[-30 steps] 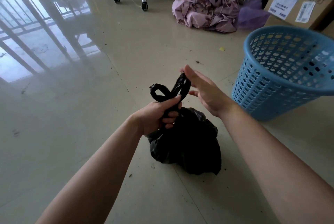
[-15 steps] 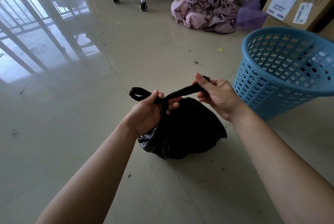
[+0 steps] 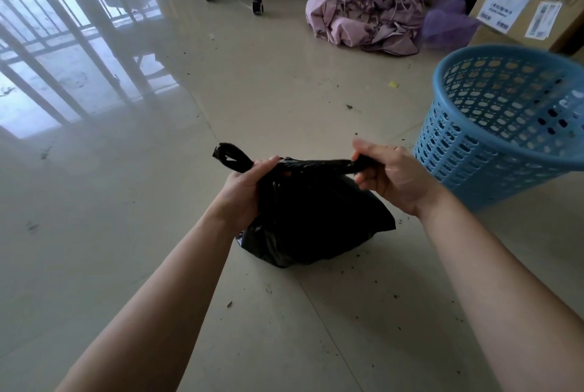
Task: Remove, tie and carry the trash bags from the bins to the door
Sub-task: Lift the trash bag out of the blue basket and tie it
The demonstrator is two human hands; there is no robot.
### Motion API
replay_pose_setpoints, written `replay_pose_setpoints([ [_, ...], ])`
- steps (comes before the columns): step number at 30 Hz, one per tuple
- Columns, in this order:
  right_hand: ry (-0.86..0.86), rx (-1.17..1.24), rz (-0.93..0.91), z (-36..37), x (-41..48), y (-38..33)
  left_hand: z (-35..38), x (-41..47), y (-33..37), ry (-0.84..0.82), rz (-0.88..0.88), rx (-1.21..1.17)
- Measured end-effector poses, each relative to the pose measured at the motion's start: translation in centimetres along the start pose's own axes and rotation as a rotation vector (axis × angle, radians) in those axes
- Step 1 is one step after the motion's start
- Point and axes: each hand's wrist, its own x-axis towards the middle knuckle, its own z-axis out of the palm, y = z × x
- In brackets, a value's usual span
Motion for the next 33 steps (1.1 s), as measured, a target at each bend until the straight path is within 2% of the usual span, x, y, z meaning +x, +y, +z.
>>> replay_pose_setpoints([
  [2,-0.04,-0.247,0.141,-0.5,0.1,0.9,0.1,0.0,0.5,0.037,0.097,0.023],
  [5,-0.054,-0.567,0.272,-0.9,0.3,2.0,0.2,0.1,0.6,-0.013,0.137,0.074],
  [7,0.026,-0.684,0.212,-0.8,0.8,2.2,0.4,0.2,0.8,-0.054,0.143,0.148],
  [9,0.129,-0.765,0.067,-0.5,1.4,1.9,0.7,0.1,1.2,-0.106,0.13,0.209],
  [11,0.083,-0.763,-0.02,-0.1,1.8,1.6,0.9,0.0,1.5,-0.15,0.122,0.287],
  [14,-0.182,-0.563,0.087,0.7,2.1,2.0,1.4,0.0,1.7,-0.203,0.111,0.455],
  [17,-0.291,-0.587,0.12,1.3,2.1,2.8,1.5,-0.2,1.9,-0.208,0.124,0.535],
  [19,-0.26,-0.615,0.085,1.4,2.2,3.4,1.1,0.0,1.7,-0.102,0.169,0.564],
  [22,-0.188,-0.628,0.029,1.4,2.5,4.0,0.5,0.3,0.6,0.223,0.281,0.576],
  [24,-0.196,-0.65,0.0,1.8,2.4,4.1,0.7,0.6,-0.2,0.381,0.349,0.598],
  [28,-0.179,-0.706,-0.074,2.1,2.1,3.9,1.1,1.0,-0.3,0.52,0.415,0.698],
  [30,-0.152,-0.756,-0.082,2.0,1.9,3.4,0.9,1.0,0.0,0.515,0.312,0.561],
  [33,-0.124,-0.64,-0.021,1.7,1.5,2.5,0.3,0.6,0.5,0.273,0.169,0.287],
])
